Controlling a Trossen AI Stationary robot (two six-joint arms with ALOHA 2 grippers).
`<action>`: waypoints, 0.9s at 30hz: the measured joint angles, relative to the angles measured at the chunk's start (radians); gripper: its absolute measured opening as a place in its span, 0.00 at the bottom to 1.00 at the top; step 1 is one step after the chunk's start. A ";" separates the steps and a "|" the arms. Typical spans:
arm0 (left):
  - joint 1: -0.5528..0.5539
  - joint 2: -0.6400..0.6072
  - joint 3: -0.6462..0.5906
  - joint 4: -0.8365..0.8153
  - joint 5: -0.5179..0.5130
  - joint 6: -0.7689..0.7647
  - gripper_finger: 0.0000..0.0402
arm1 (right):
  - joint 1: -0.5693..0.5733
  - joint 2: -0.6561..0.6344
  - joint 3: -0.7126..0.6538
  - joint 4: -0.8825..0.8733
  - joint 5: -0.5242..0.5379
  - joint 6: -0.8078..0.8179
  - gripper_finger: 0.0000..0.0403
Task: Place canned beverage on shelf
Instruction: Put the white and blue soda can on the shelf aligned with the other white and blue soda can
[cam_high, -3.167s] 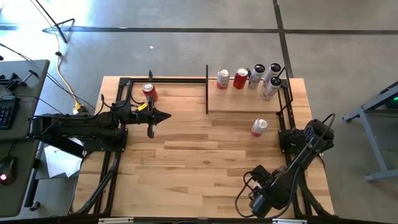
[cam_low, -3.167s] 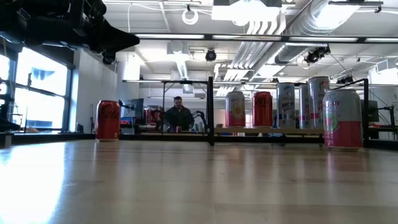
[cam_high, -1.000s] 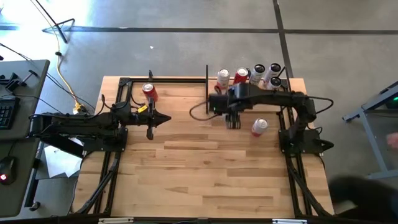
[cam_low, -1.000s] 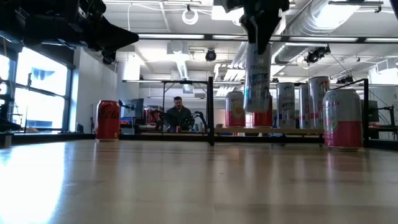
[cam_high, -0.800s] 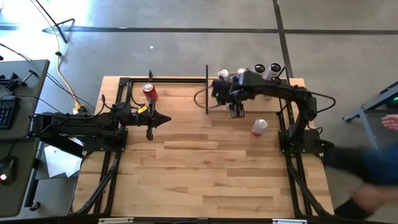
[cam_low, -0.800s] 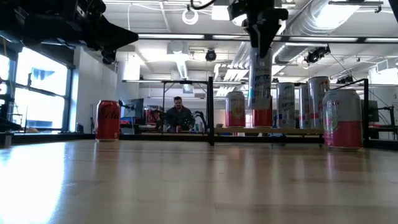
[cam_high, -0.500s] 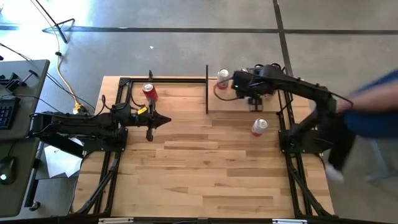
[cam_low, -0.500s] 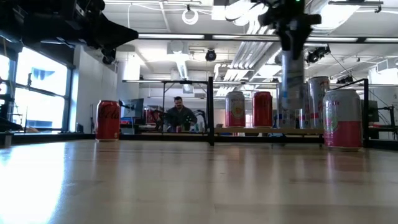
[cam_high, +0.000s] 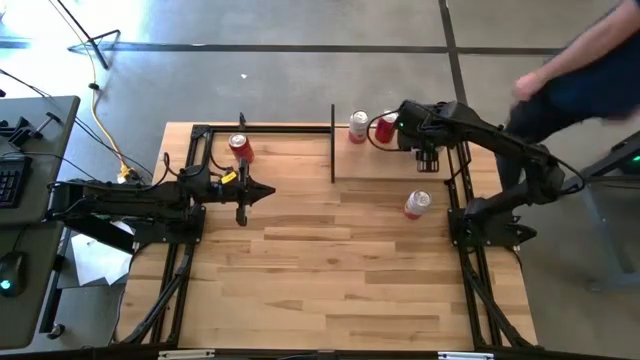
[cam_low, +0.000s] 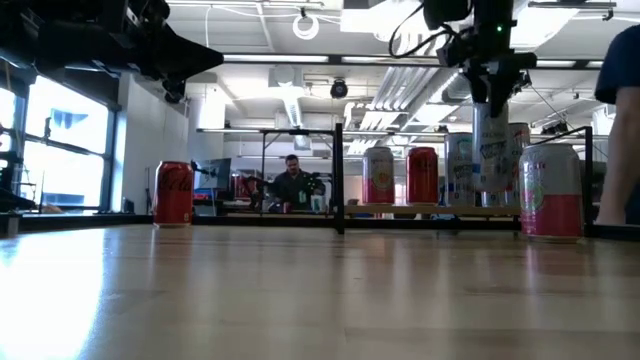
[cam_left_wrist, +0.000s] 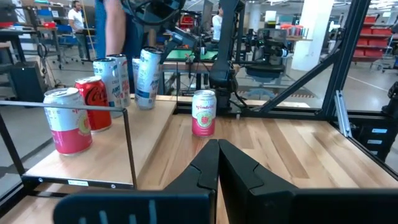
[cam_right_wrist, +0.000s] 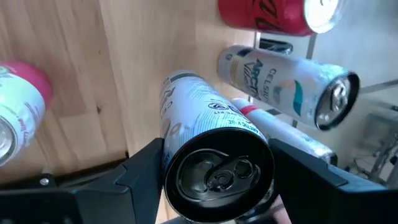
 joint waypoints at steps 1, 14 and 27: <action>0.000 0.000 0.000 0.000 0.000 0.000 0.00 | -0.008 0.000 -0.002 0.008 -0.007 -0.013 0.60; 0.000 0.000 0.000 0.000 -0.006 0.007 0.00 | -0.045 0.048 -0.002 0.068 -0.068 -0.071 0.60; 0.000 0.000 0.000 -0.002 -0.006 0.002 0.00 | -0.058 0.107 -0.001 0.070 -0.021 -0.017 0.68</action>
